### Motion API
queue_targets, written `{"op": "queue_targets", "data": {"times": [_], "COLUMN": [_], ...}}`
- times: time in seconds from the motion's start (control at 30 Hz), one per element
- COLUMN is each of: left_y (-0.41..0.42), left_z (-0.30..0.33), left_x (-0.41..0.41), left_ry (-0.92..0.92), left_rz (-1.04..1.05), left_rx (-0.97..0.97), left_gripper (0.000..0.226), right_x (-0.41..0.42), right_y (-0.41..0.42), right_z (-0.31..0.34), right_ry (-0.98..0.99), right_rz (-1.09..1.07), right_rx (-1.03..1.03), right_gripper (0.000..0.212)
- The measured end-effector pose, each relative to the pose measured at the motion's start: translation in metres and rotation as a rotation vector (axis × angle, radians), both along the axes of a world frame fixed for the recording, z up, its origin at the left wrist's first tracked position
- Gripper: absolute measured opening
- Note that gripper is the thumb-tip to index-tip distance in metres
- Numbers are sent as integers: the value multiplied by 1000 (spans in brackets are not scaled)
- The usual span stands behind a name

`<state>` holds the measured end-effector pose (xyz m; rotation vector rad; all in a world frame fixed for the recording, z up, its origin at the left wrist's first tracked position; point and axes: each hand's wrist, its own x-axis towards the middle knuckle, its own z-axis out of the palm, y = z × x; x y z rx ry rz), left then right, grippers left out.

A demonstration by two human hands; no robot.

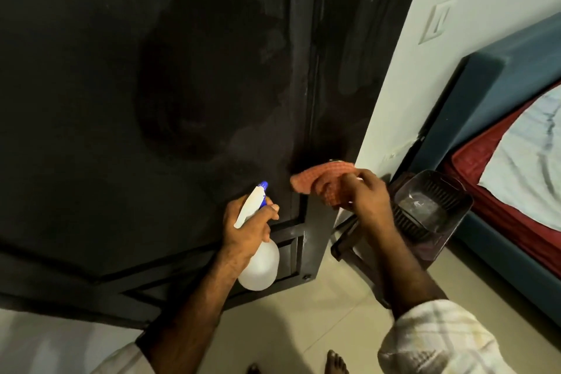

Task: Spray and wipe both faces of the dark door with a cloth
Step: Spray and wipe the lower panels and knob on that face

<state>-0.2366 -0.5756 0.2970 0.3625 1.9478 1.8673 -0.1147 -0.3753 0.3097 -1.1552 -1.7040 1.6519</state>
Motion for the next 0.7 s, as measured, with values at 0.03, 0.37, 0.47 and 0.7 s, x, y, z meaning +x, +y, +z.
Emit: {"op": "queue_targets", "data": {"times": [0.03,0.37,0.47,0.7], "left_y": [2,32,37,45], "left_z": [0,1,3,2], "left_x": [1,22,25,33], "left_ry": [11,-18,-12,-51], "left_rz": [1,58,75,200], "left_rx": [4,-20,-28,-5], "left_gripper": [6,6,6,16], "right_x": [-6,24,39,27], "right_y": [-2,24,62,54], "right_z": [0,-39,-25,10], "right_ry": [-138,-105,-90,156], "right_rz": [52,374,535,-14], "right_rx": [138,552,521,485], "right_gripper": [34,68,58,31]}}
